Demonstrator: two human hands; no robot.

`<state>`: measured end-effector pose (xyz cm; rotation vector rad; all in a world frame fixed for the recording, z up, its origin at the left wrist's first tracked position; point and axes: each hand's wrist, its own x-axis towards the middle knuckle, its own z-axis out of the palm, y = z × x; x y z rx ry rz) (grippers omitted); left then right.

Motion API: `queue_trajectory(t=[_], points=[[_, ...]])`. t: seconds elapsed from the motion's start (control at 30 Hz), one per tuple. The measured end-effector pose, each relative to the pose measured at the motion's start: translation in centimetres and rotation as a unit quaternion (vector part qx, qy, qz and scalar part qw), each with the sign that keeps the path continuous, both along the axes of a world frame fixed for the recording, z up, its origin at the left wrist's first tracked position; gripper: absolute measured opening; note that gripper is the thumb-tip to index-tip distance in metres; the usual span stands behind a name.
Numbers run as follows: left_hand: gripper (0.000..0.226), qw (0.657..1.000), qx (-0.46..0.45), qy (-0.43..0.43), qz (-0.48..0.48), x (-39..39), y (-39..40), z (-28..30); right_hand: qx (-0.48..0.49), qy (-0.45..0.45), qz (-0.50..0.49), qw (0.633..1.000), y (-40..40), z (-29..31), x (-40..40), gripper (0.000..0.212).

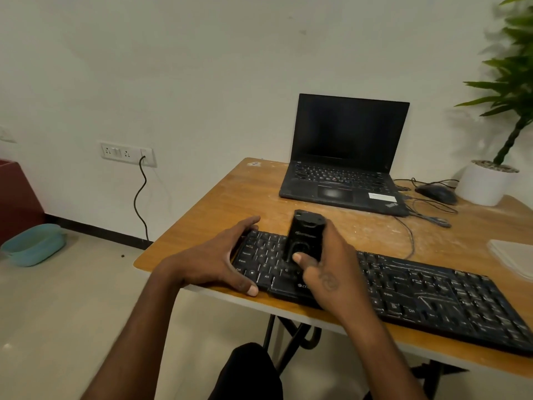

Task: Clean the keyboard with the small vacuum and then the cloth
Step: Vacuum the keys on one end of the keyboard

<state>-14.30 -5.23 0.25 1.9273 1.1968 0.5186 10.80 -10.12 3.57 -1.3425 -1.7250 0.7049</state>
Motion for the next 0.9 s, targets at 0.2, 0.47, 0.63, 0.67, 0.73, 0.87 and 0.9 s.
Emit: queue_trajectory(t=[0.2, 0.47, 0.63, 0.67, 0.73, 0.87, 0.9], points=[[0.131, 1.000, 0.000, 0.002, 0.002, 0.1, 0.0, 0.1, 0.004, -0.016, 0.053, 0.998, 0.4, 0.0, -2.5, 0.050], [0.130, 1.000, -0.002, 0.017, 0.001, -0.1, 0.0, 0.2, 0.008, 0.008, -0.007, 1.000, -0.9, -0.2, 1.8, 0.040], [0.135, 1.000, 0.017, 0.017, -0.007, 0.6, -0.2, 0.7, 0.020, 0.012, 0.034, 0.999, -0.9, -0.2, -0.8, 0.042], [0.136, 1.000, 0.020, 0.014, -0.009, 0.9, -0.2, 0.8, 0.021, 0.013, 0.042, 0.999, -0.9, -0.2, -1.1, 0.042], [0.136, 0.999, 0.024, 0.012, -0.019, 1.2, -0.1, 0.9, 0.018, 0.017, 0.049, 0.998, -1.0, -0.1, -0.8, 0.044], [0.135, 1.000, 0.011, 0.012, -0.018, 1.3, 0.1, 0.8, 0.006, 0.011, 0.030, 0.999, -1.8, 0.1, 2.1, 0.051], [0.134, 1.000, 0.011, 0.010, -0.016, 1.3, 0.2, 0.7, 0.012, 0.010, 0.017, 1.000, -2.1, 0.1, 2.9, 0.051]])
